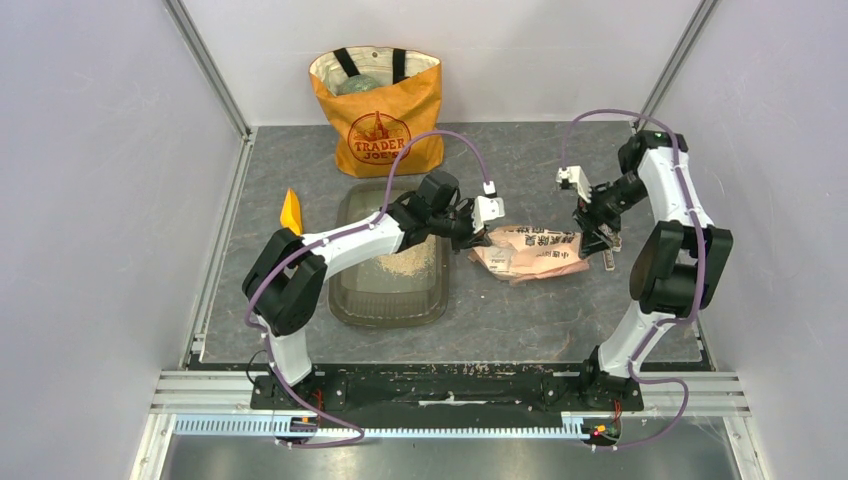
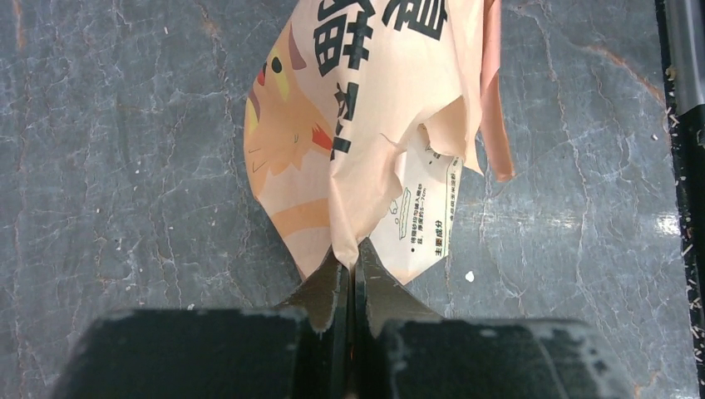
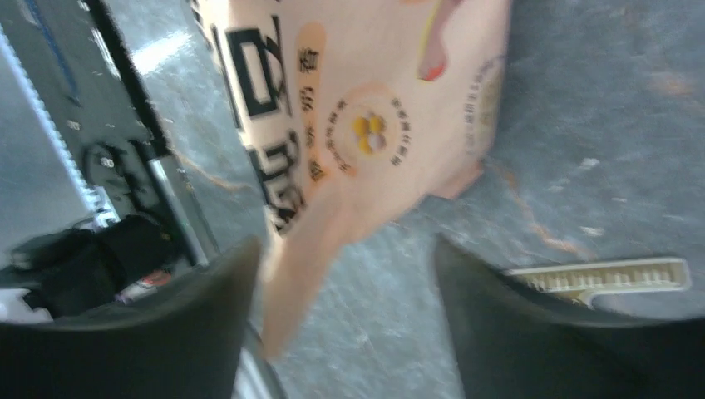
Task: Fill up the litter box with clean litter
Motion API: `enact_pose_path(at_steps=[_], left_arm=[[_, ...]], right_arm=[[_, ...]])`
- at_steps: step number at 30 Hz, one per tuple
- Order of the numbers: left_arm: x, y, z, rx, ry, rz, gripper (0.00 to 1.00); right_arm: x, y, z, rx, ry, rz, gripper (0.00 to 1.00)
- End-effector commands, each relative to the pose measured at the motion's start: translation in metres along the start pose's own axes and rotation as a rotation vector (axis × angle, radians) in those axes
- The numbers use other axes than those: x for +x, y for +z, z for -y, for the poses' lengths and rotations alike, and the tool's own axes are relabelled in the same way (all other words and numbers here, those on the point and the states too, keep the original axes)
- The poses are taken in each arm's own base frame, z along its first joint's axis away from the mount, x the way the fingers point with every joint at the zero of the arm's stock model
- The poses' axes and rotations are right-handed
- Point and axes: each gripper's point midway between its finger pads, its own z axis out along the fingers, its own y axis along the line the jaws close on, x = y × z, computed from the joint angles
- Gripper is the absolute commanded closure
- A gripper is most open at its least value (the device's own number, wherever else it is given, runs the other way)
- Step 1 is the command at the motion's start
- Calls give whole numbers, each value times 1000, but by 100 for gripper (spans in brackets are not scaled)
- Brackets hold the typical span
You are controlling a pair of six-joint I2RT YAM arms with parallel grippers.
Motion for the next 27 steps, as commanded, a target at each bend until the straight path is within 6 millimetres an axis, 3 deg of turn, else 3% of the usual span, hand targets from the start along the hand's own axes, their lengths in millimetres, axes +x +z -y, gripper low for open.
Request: enact_pose_path(at_steps=[1,4,8,10,12,15,16,17,19,22,27], left_arm=[[-23,-9,-16,-63,96,18,98],[-25,-5,-14,-54,84,19,98],[-23,-6,-16,-62,85,8,98],[-24,-6,-14,-56,79,9,96],[-28,-8,-10,-34,69,17,81],[-41,-21,-3,19,-16,45,51],[-49,-26,-5,29,-53,67,41],[-57,-31,-7,38,-104,89,36],[-73,-40,-13,62,-201,139,30],[-87,-45,-22,85,-325,200,29],[-75,-40,-11,112,-215,194,20]], right_arm=[[-38,-42,-20,83,-18,65,3],[-75,-37,-29,94,-62,124,3],[-94,-17,-29,118,-82,152,4],[-103,1,-25,113,-91,147,11],[-102,18,-21,100,-73,115,21],[-80,35,-7,109,-52,28,37],[-74,32,-8,136,-78,9,41],[-66,40,-4,122,-74,-15,42],[-62,41,-5,126,-88,-18,43],[-62,41,-7,125,-94,-13,46],[-54,41,-6,105,-94,-36,46]])
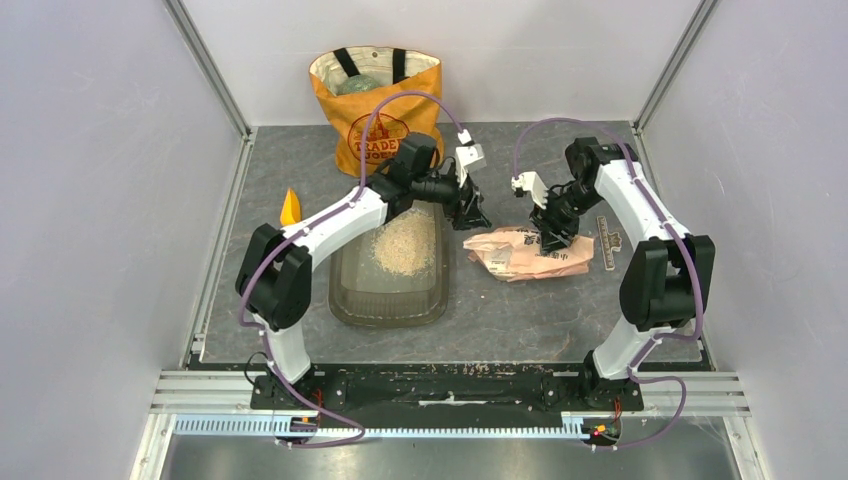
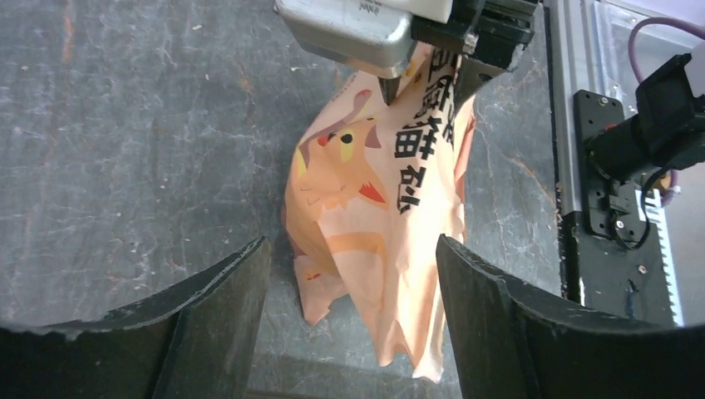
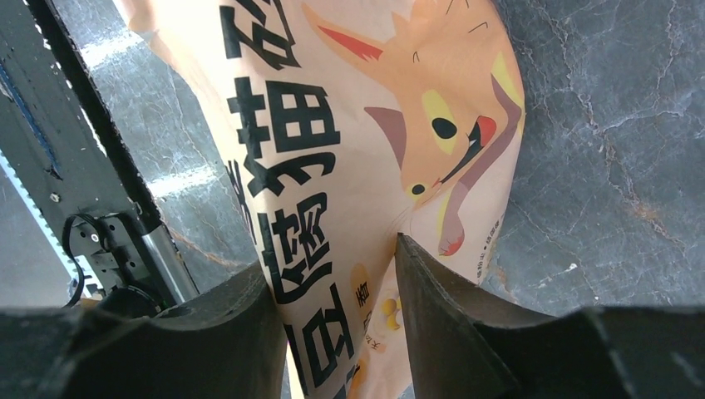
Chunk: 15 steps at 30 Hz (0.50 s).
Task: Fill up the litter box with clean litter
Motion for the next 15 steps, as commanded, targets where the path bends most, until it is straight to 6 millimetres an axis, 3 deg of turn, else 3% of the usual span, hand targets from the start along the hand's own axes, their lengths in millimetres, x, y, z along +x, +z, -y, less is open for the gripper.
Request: enact_pose_path(at_steps=[1,2,5,8,15], left_arm=[[-6,0,28,69,109,31,16],[1,0,31,45,189,27,16],[-5,-1,30,-131,421,114,14],[2,6,24,-247,538,126,13],[-11,27,17,-386,772,188,12]], right_arm=[[4,-7,6,16,-22,-11,46],[4,-7,4,-2,-10,-10,46],[5,-9,-2,-48,-2,-9,46],[9,-11,-7,-83,-6,-17,45],[15,-18,-13,-158,14,-25,37]])
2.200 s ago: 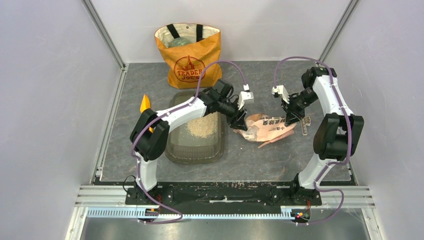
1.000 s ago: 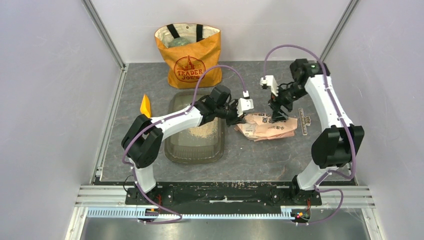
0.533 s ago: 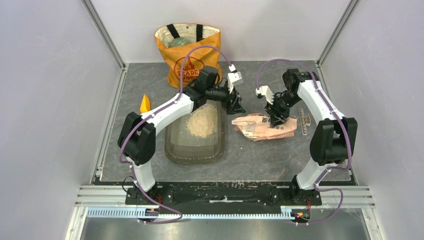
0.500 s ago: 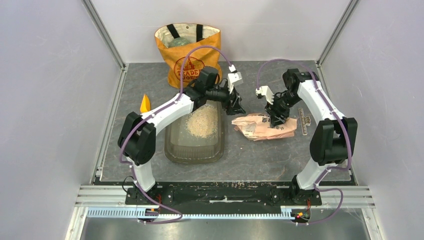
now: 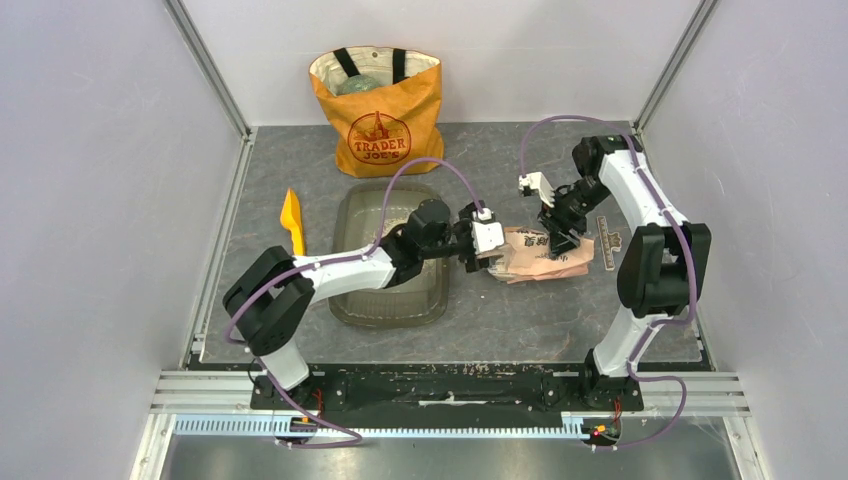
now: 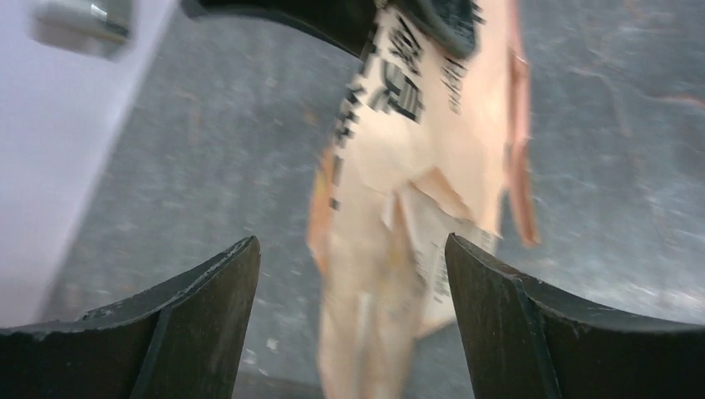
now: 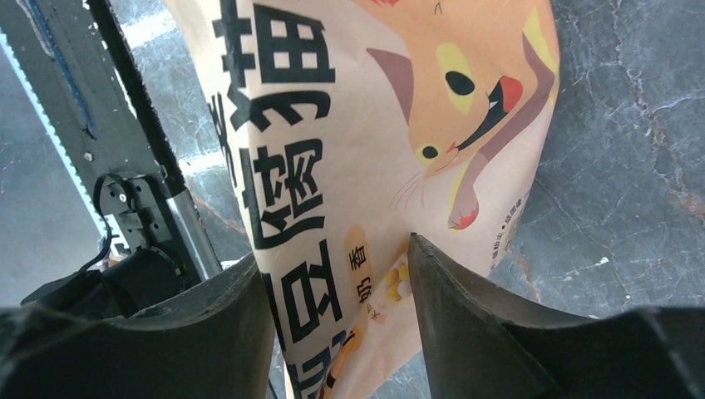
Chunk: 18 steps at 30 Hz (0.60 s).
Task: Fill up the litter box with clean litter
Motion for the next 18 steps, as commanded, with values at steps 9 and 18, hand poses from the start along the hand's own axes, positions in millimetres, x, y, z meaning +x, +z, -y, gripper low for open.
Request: enact_pose_path(at_steps=[9,18], left_arm=[[-32,36,-21,-104,412,143,49],[-51,42,-26,-20,302,152,98]], right_arm=[[-2,-28,-20,-79,-6,79,27],[8,-29,-17,-94,29,48,99]])
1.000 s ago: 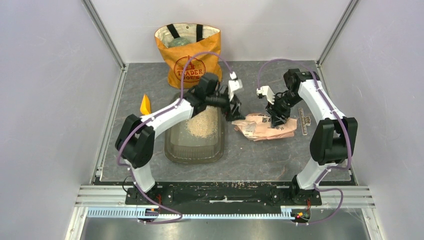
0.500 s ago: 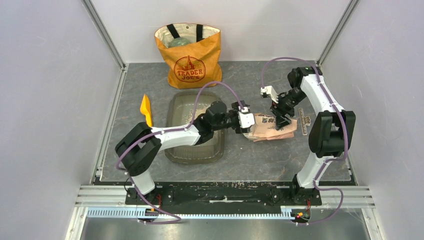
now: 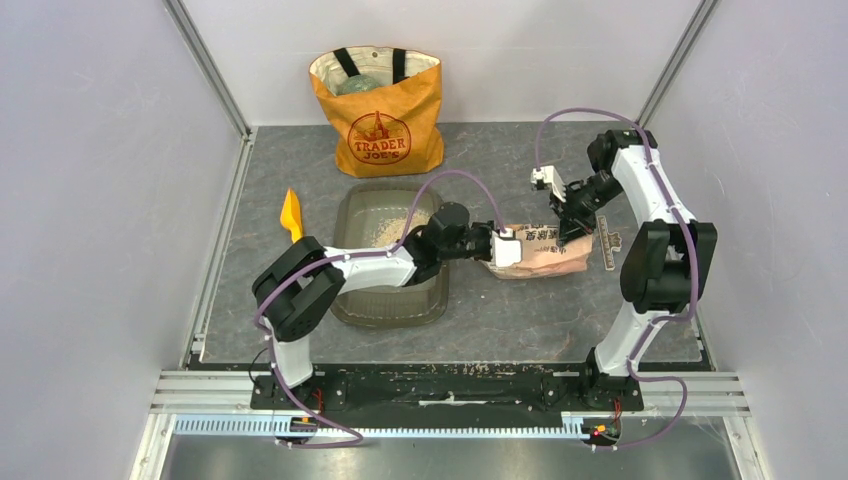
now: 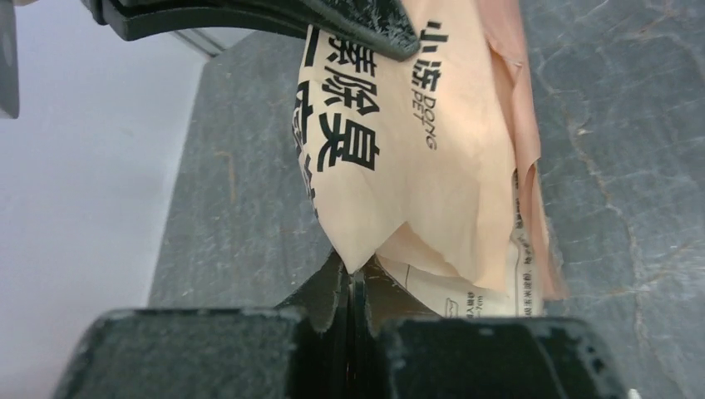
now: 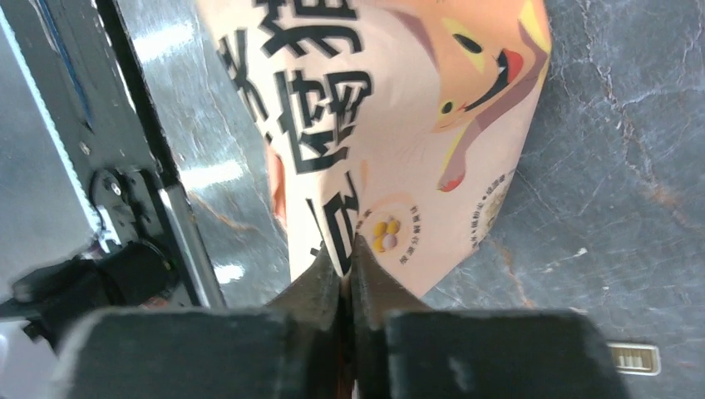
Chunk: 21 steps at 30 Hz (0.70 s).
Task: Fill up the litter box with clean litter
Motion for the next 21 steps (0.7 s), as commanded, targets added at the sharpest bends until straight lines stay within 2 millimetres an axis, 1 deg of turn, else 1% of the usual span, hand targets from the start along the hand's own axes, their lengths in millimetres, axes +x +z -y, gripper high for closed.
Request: enact_pose_path(at_steps=[1,3,4,5,6,7,8,10,11,13,15,16,17,18,19,20,21], left_arm=[[-58,-4,-33,29,-77,124,98],[-92,-18,-47,27,-125,181,98],[-105,-22,-54,15,-138,205,98],[-114,-27,-60,6,-147,220,98],[-117,-28,-62,1,-147,222,98],[-113,-28,-63,-9,-142,211,98],[-103,-25,-62,-13,-133,193,98],[-75,-17,-50,4,-123,153,98],[-55,-12,-39,21,-99,126,98],[-19,-5,-17,37,1,77,98],[5,-1,-11,17,73,28,98],[11,-1,-14,-12,105,13,98],[11,-4,-20,-48,129,13,94],[4,-10,-26,-77,157,25,80],[1,-15,-24,-66,171,27,66],[-7,-23,-22,-39,180,39,58],[-15,-33,-17,9,164,53,55]], right_arm=[[-5,-18,-26,-71,67,21,100],[-15,-37,-30,-22,80,64,100],[-19,-47,-33,18,69,81,100],[-21,-54,-37,47,49,92,100],[-20,-58,-43,67,23,93,100],[-17,-58,-47,70,9,82,100],[-10,-52,-52,48,13,65,100],[6,-35,-54,-25,36,34,100],[13,-26,-52,-62,63,20,100],[30,-9,-39,-105,129,-14,100],[43,-2,-19,-73,168,-21,100],[47,-2,-11,-48,176,-27,99],[50,-4,-6,-29,176,-35,93],[50,-7,-2,-9,171,-36,86],[48,-11,1,10,162,-33,80],[47,-14,3,26,153,-32,76],[45,-16,4,40,139,-29,71]])
